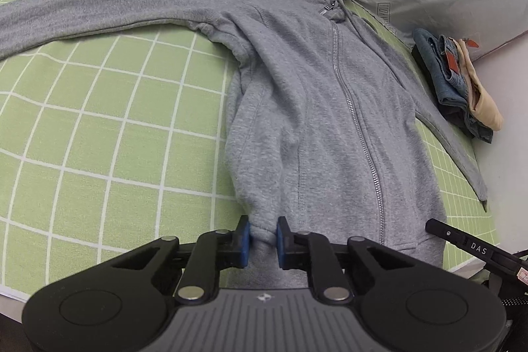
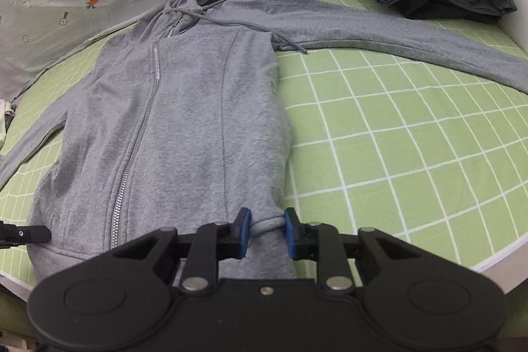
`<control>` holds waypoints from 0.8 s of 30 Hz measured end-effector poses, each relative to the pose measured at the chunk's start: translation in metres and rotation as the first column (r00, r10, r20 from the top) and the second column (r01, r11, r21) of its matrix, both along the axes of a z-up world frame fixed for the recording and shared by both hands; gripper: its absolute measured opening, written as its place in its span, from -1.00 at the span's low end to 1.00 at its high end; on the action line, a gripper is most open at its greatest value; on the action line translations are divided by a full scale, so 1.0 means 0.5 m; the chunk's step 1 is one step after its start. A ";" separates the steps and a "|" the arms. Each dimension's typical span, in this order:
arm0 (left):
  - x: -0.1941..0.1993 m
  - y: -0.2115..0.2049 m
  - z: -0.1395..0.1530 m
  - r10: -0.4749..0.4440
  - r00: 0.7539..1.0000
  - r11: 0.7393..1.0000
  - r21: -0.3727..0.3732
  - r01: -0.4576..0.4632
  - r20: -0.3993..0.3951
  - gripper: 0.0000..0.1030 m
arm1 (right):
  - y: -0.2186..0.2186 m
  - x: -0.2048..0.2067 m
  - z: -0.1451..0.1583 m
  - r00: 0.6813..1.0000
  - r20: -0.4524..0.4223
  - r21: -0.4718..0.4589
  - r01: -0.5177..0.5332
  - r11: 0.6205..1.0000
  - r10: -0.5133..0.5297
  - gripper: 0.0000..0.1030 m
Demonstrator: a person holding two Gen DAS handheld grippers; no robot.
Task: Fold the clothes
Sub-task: 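Grasp the hoodie hem with both grippers and fold it up toward the hood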
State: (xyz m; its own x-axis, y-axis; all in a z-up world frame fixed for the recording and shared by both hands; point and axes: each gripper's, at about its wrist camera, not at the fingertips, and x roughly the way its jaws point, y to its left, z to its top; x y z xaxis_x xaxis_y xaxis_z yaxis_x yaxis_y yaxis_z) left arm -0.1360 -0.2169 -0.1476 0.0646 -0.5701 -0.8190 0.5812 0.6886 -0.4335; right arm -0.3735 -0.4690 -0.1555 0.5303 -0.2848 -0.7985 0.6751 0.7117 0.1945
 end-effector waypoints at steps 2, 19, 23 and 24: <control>0.009 -0.006 0.028 0.022 1.000 0.999 -0.032 -0.022 0.018 -0.72 | -0.019 0.008 0.031 0.998 0.067 -0.001 -0.013 1.000 0.013 -0.72; 0.146 -0.125 0.184 0.206 0.936 0.970 -0.189 -0.155 0.285 0.31 | -0.153 0.113 0.142 0.979 0.171 -0.200 0.148 0.969 -0.114 0.30; 0.109 -0.106 0.107 0.168 0.966 0.982 -0.115 -0.147 0.199 0.34 | -0.113 0.053 0.095 0.980 0.116 -0.124 0.178 0.976 -0.164 0.35; 0.104 -0.108 0.093 0.164 0.970 0.984 -0.100 -0.148 0.182 0.34 | -0.101 0.048 0.091 0.982 0.107 -0.119 0.169 0.979 -0.156 0.38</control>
